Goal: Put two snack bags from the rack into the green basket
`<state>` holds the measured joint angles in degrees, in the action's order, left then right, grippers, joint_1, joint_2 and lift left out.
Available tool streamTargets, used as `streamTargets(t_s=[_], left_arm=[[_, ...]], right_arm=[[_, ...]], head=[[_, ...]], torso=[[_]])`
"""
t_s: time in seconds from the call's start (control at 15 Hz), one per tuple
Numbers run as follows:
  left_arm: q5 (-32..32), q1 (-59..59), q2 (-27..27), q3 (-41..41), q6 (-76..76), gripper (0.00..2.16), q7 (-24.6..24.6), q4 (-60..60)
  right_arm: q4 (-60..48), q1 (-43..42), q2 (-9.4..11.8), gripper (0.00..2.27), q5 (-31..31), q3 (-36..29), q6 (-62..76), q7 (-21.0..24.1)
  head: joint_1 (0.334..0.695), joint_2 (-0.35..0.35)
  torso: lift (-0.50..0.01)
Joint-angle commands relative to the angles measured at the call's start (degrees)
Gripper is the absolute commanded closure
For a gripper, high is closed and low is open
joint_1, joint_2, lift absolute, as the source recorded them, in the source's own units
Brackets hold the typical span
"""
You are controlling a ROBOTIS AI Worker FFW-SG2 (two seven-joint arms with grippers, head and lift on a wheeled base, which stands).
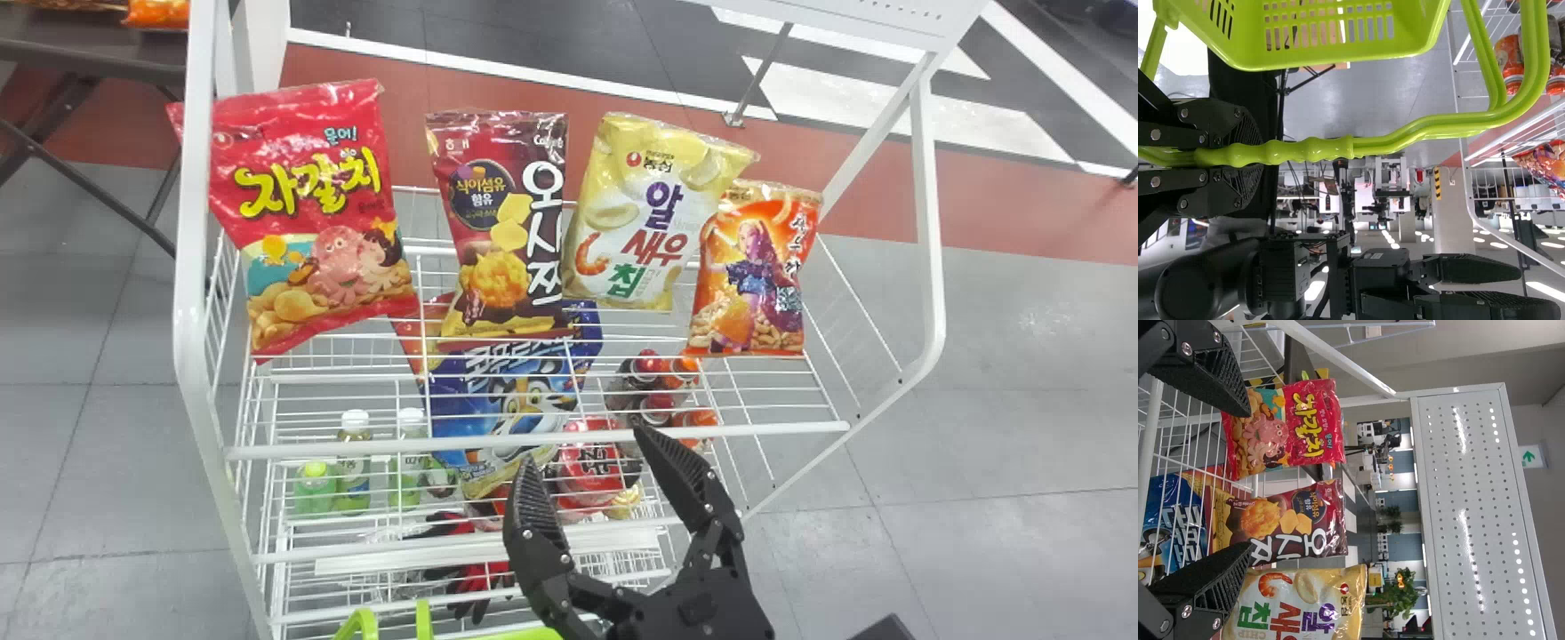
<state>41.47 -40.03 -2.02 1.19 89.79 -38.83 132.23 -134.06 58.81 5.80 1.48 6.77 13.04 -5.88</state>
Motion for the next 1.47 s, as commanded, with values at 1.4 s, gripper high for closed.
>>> streamTargets(t_s=[1.4], left_arm=[[-0.25, 1.63, 0.09, -0.75, 0.24, 2.14, -0.2, -1.88]], right_arm=[[14.97, -35.87, -0.35, 0.13, 0.8, 8.0, -26.36, -0.54]], head=[[0.695, -0.307]], torso=[[-0.007]])
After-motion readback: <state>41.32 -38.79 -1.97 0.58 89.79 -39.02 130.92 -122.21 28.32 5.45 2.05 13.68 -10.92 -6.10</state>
